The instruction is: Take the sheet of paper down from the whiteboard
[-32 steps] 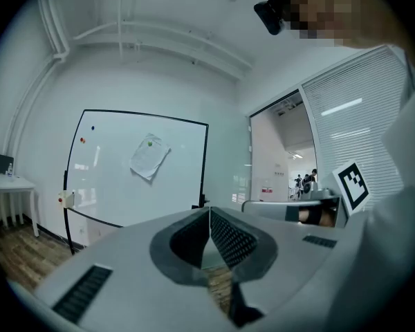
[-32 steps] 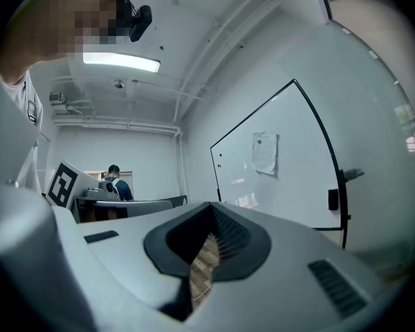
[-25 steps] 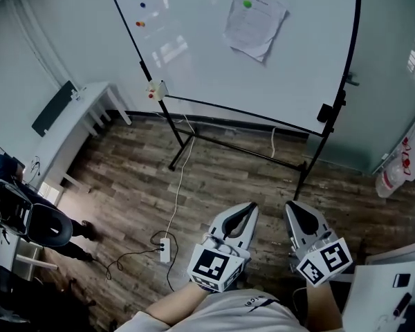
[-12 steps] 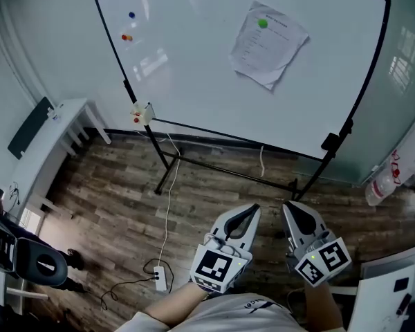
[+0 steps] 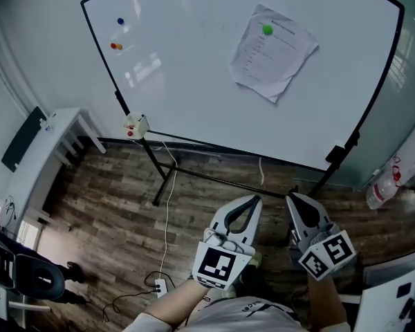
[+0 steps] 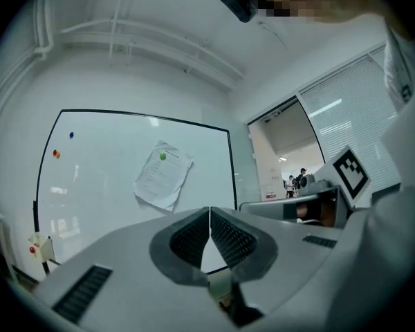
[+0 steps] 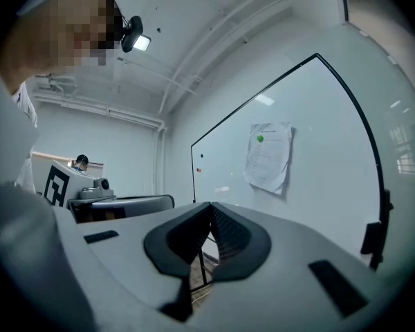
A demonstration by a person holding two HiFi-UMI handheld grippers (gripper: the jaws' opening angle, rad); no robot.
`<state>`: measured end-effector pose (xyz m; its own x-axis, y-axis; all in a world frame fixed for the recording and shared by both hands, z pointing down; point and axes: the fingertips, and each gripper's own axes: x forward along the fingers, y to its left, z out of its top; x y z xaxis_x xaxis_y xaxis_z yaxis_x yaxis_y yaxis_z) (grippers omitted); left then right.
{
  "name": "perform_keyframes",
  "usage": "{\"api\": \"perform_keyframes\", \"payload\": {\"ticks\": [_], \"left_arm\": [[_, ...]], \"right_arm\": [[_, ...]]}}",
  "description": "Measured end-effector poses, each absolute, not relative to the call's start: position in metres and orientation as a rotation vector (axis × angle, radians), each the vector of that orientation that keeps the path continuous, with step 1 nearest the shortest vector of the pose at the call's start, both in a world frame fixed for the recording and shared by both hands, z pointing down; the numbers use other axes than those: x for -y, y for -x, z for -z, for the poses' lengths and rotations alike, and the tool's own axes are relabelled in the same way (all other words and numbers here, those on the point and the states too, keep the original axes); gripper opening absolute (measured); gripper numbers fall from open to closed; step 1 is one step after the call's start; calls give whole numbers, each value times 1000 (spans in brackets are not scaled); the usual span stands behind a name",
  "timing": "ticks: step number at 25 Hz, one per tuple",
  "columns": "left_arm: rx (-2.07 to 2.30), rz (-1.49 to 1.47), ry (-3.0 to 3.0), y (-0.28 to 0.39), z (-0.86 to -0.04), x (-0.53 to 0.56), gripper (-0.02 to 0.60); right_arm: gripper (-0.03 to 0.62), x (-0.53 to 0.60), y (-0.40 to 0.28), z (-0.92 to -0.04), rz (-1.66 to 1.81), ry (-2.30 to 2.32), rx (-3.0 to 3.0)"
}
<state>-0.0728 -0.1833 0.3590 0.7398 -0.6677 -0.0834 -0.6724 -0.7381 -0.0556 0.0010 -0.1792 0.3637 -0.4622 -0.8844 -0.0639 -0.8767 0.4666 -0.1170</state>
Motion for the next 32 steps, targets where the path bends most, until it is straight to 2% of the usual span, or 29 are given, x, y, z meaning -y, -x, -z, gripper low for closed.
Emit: {"api": "perform_keyframes", "payload": {"ticks": [16,28,32], "left_arm": [[-1162,-100,2652,0,-296,370,18],[-1143,107,2309,-22,-226,475,21],[-1116,151,2199,-32,-198,507,101]], "right_arm": [[14,366,-80,-320,-12,1499,-2551],[15,456,-104,-298,-46,1583,-2469],[21,471,-111,-293,-63,1652,-2427]]}}
